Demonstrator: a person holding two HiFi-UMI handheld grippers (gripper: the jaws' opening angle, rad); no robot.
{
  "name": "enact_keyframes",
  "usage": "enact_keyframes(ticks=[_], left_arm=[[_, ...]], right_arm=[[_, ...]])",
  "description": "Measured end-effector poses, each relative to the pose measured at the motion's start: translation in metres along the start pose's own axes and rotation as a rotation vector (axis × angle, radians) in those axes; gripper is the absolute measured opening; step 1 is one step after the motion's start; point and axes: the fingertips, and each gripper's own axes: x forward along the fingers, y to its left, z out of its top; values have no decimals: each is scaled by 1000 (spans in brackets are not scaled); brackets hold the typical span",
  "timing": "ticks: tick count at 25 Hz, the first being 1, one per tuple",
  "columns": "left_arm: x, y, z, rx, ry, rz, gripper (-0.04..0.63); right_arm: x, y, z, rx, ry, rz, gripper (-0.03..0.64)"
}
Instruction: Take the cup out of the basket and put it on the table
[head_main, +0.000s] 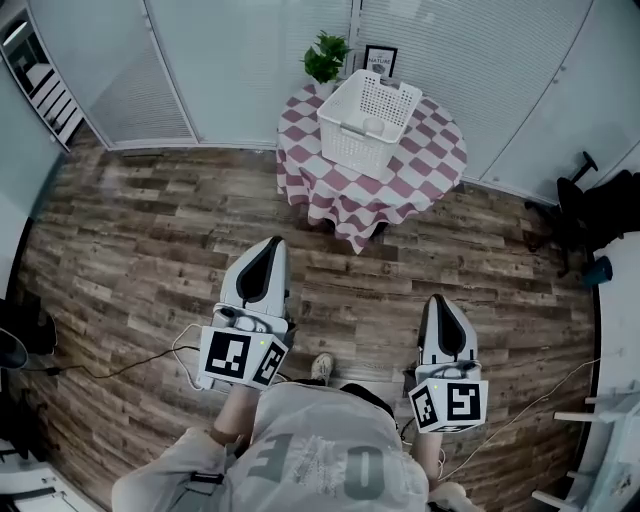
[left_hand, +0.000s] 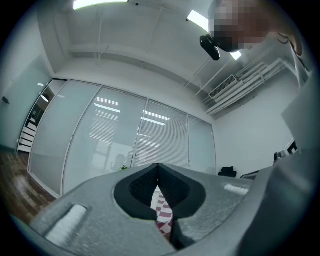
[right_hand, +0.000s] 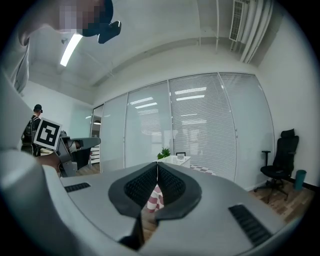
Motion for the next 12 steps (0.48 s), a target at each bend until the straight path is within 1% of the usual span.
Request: enact_keyframes(ticks=[3, 5, 8, 12], left_arm=[[31, 6, -4, -10, 14, -9, 5], [45, 4, -9, -21, 28, -20, 5], [69, 3, -15, -14, 37, -37, 5], [104, 15, -31, -11, 46, -18, 5]], right_arm=[[26, -5, 5, 41, -12, -17, 11], [41, -6, 7, 60, -11, -3, 11], [69, -14, 6, 39, 2, 18, 11], [114, -35, -2, 40, 5, 36, 11]])
